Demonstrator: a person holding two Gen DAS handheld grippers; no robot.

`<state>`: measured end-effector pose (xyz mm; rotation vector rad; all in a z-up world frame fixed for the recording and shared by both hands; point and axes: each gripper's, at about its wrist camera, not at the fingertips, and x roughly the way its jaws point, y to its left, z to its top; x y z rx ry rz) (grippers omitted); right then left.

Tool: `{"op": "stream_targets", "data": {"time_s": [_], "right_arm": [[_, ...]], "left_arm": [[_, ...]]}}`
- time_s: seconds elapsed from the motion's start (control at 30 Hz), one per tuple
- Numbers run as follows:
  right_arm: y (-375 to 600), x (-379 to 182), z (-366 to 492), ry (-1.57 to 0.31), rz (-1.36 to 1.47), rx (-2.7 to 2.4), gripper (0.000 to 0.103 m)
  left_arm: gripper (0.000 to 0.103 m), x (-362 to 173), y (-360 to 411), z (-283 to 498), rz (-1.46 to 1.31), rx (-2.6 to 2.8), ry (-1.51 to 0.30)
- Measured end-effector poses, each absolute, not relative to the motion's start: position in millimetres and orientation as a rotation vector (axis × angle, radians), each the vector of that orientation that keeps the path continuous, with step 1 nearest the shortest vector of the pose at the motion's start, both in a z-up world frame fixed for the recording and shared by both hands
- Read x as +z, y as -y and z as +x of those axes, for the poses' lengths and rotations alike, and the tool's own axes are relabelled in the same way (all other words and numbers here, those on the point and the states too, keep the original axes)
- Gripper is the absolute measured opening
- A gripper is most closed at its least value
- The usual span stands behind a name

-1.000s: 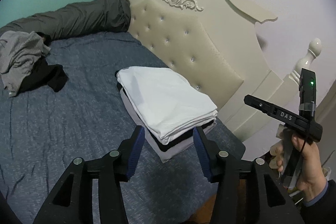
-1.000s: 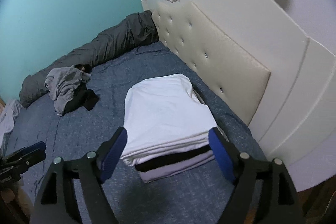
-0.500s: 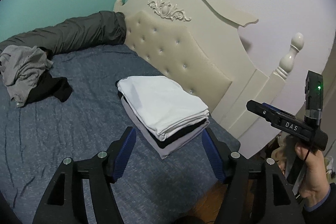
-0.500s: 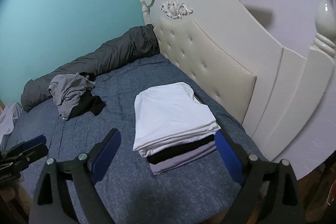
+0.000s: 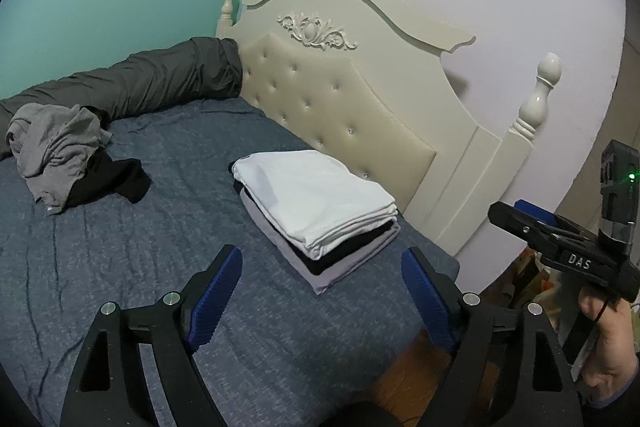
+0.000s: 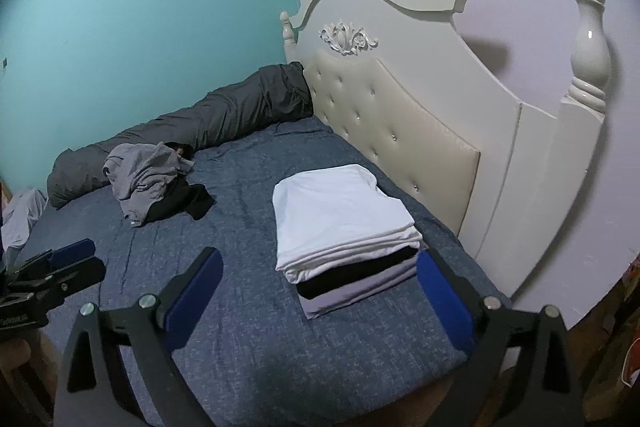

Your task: Fold clothes

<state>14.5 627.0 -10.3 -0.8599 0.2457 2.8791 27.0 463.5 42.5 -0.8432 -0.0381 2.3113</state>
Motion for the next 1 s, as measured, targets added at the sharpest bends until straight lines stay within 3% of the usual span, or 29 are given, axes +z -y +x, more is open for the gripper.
{"op": "stream_targets", "data": {"time_s": [0.13,0.43,1.0], "right_arm": [[-617,-9,29,-0.232,-0.841,2.881,0.099],[-602,-6,54,-0.237,-0.813,2.895,0.099],[-575,2,93,-0.215,-0.742,2.916,0.099]], "left_arm": [[0.097,42,-461,37,-0.833,2.309,0.028],[0.102,46,-451,55,-0.793,2.323,0.021],[0.103,42,-429,79,-0.781,2.352,0.014]]}}
